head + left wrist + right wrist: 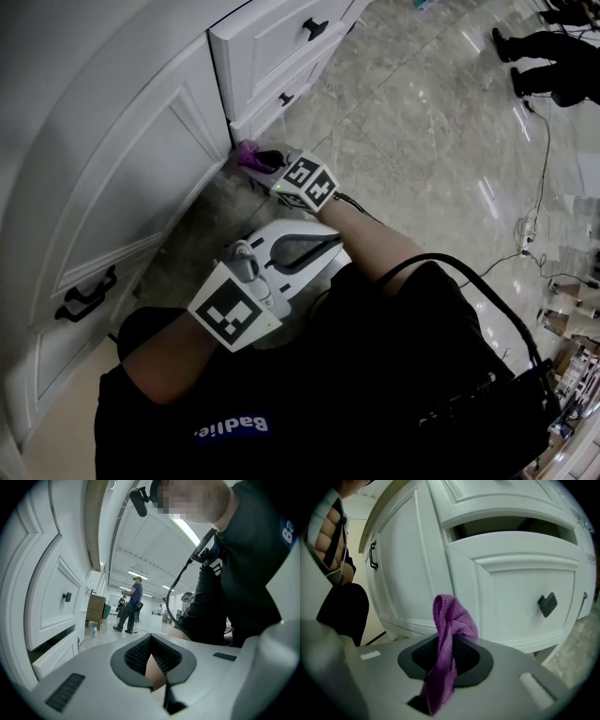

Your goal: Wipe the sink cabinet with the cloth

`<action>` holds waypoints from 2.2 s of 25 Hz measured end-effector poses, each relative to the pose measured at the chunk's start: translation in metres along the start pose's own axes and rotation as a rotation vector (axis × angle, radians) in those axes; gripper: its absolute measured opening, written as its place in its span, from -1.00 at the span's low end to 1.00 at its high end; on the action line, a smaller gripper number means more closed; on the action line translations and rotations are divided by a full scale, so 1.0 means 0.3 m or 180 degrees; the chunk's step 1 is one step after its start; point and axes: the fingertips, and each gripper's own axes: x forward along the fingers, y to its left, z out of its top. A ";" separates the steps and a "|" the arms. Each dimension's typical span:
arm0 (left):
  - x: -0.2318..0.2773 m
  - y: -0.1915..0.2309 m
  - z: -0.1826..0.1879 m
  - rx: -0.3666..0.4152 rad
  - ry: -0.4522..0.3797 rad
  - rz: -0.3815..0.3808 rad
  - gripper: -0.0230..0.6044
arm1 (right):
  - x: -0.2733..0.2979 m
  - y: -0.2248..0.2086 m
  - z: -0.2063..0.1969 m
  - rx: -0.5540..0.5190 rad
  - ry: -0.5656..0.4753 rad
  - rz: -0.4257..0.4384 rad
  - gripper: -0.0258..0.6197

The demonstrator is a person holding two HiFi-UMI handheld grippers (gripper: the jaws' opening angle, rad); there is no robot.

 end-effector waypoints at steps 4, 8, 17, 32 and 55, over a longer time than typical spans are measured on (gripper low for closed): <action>0.001 -0.002 0.009 0.0008 0.0001 -0.0007 -0.91 | -0.044 -0.054 -0.030 0.0036 0.0055 -0.0040 -0.70; -0.013 0.001 0.001 -0.0025 0.0056 0.0016 -0.91 | -0.139 -0.292 -0.093 0.0418 0.0018 -0.0527 -0.70; -0.067 0.023 -0.020 -0.0146 0.0101 0.0272 -0.91 | -0.327 -0.800 -0.158 0.0957 -0.0016 -0.1548 -0.70; -0.093 0.063 -0.030 -0.0161 0.0062 0.0384 -0.91 | -0.167 -0.731 -0.183 0.1144 0.0091 -0.1260 -0.70; -0.007 0.045 0.038 -0.0033 -0.0131 0.0105 -0.91 | 0.068 -0.110 -0.118 0.1121 0.0161 -0.0135 -0.70</action>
